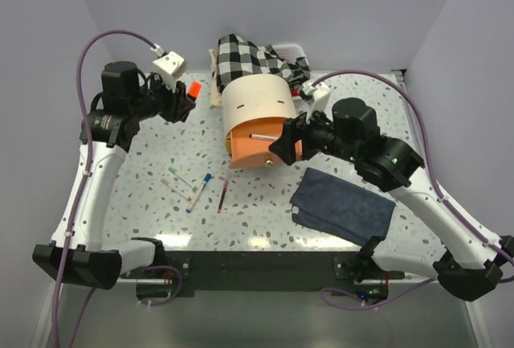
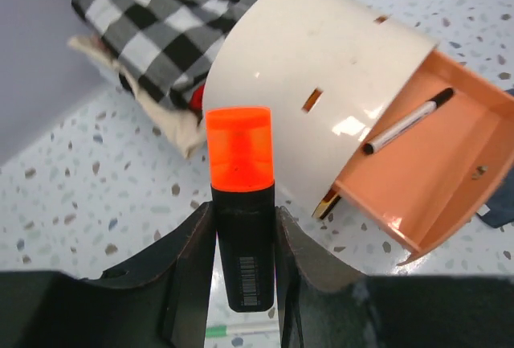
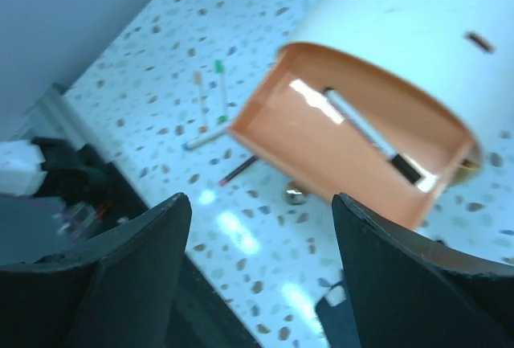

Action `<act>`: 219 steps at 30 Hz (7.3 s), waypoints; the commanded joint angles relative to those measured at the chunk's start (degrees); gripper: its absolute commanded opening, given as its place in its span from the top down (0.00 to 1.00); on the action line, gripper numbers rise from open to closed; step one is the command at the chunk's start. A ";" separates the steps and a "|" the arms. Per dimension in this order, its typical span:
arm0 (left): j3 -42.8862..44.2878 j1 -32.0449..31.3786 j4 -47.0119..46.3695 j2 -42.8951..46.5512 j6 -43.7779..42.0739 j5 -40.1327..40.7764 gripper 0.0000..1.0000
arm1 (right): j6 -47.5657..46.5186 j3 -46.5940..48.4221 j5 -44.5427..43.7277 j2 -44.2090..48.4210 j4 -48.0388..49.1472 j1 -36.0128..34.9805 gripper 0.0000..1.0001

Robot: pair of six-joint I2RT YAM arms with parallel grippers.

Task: Sort the stationery into containers
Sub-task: Place the pen in the drawer, then pick up the pen from the center of the board, then place the pen in the drawer.

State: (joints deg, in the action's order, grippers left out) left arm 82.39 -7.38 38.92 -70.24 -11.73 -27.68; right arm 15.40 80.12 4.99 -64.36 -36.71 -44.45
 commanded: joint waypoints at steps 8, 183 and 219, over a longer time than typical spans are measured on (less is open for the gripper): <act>18.49 -11.16 9.15 -11.75 -16.13 -16.88 1.00 | -2.75 -16.74 -7.89 1.70 7.97 23.17 0.20; 31.51 -17.32 8.37 -20.90 -14.82 -16.26 1.00 | -6.00 -20.61 6.52 -8.50 13.24 35.22 0.16; 17.47 -18.92 -4.34 -10.27 -1.64 34.71 0.15 | -6.70 -21.49 5.73 -8.77 13.42 35.39 0.15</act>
State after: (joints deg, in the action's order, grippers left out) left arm 105.01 -32.14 35.94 -87.18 -19.35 -14.20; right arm 9.08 57.84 10.07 -73.43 -25.21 -9.30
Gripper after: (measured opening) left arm 0.826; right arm 0.851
